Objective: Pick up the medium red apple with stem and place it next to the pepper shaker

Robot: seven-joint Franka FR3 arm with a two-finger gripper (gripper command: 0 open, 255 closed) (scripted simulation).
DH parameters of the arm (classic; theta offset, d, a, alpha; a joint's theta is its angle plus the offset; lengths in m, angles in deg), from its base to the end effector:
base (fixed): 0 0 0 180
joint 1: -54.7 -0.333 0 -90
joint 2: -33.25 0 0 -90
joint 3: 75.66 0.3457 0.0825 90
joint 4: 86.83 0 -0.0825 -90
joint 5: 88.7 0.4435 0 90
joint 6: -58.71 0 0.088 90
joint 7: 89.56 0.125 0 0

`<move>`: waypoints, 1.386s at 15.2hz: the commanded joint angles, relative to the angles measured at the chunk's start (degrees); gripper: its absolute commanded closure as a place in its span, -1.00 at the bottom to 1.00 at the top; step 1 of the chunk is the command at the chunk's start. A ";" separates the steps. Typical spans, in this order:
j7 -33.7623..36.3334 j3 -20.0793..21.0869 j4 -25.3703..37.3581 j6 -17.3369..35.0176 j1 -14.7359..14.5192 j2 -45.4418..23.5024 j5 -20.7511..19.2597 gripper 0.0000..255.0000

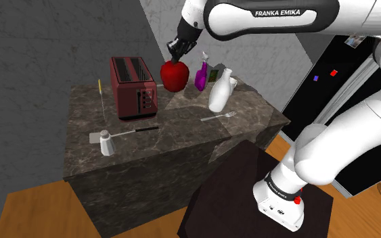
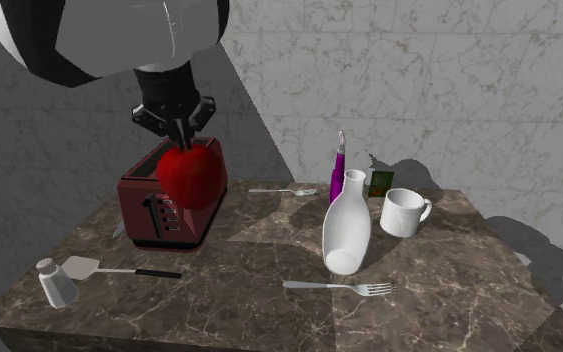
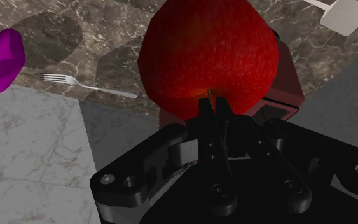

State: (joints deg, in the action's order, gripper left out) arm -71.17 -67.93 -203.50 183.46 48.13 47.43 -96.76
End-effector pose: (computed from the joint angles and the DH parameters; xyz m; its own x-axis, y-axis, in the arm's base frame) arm 0.5581 0.1410 0.5900 0.9152 -0.0010 0.4031 -0.0206 -0.9988 0.0445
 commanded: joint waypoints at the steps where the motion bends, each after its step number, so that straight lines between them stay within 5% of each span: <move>1: 3.00 1.83 -1.16 -0.37 -0.88 1.15 -0.51 1.00; 11: 17.92 12.00 0.60 -4.55 -5.03 1.05 -3.03 1.00; 21: 20.11 12.41 -6.42 2.82 -4.86 0.47 -4.28 1.00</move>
State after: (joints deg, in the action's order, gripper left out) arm -51.38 -55.63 -209.48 185.51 43.22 48.23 -100.78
